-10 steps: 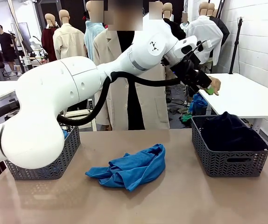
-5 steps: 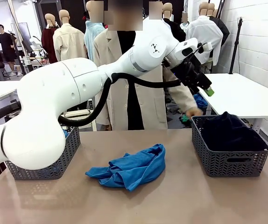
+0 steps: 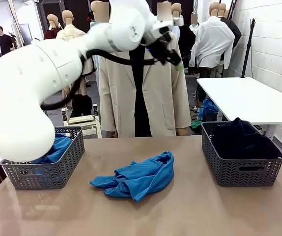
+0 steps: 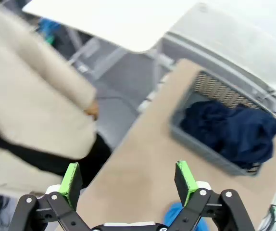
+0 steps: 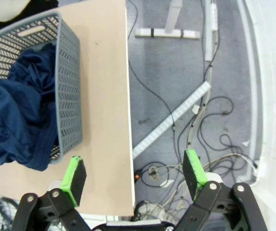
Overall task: Sort the tops and bottoms.
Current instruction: Lift clothes from the center of the table with your right hand.
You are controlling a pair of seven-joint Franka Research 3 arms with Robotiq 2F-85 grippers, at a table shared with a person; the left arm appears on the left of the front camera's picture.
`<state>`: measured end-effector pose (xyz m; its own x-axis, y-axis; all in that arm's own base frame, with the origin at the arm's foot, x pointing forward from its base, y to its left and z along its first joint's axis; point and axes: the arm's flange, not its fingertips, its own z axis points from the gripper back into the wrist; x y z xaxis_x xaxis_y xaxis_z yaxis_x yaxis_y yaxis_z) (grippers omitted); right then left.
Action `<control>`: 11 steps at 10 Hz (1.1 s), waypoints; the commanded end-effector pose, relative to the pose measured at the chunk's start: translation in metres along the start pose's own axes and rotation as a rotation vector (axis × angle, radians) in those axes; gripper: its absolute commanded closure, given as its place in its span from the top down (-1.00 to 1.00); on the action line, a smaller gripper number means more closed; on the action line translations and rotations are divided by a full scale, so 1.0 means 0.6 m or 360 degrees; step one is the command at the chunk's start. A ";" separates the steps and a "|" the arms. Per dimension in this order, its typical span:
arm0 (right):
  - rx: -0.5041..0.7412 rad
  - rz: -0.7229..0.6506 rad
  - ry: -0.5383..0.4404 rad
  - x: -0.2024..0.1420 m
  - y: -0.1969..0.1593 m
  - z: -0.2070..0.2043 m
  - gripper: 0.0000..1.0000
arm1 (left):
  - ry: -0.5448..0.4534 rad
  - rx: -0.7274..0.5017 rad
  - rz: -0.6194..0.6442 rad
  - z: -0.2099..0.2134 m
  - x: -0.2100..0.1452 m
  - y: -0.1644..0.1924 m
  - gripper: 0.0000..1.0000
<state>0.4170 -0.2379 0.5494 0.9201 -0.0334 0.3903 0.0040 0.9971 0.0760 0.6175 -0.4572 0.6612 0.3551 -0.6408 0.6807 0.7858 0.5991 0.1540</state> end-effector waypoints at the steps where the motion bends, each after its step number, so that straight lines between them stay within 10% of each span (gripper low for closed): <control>1: -0.0016 -0.0010 0.0025 -0.002 0.004 0.001 1.00 | 0.0188 0.0233 0.0152 0.112 -0.390 -0.064 1.00; 4: -0.0016 -0.0010 0.0025 -0.002 0.004 0.001 1.00 | 0.0460 0.0290 0.0465 0.138 -0.617 -0.060 1.00; 7: -0.0016 -0.0010 0.0025 -0.002 0.004 0.001 1.00 | 0.0139 0.0306 0.0621 0.170 -0.697 -0.079 1.00; 8: -0.0016 -0.0010 0.0025 -0.002 0.004 0.001 1.00 | 0.0440 0.0271 0.0544 0.029 -0.228 0.111 1.00; 11: -0.0016 -0.0010 0.0025 -0.002 0.004 0.001 1.00 | 0.0440 0.0271 0.0544 0.029 -0.228 0.111 1.00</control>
<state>0.4171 -0.2378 0.5492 0.9203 -0.0334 0.3898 0.0041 0.9971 0.0758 0.6009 -0.3190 0.5846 0.7114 -0.4812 0.5122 0.5232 0.8493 0.0712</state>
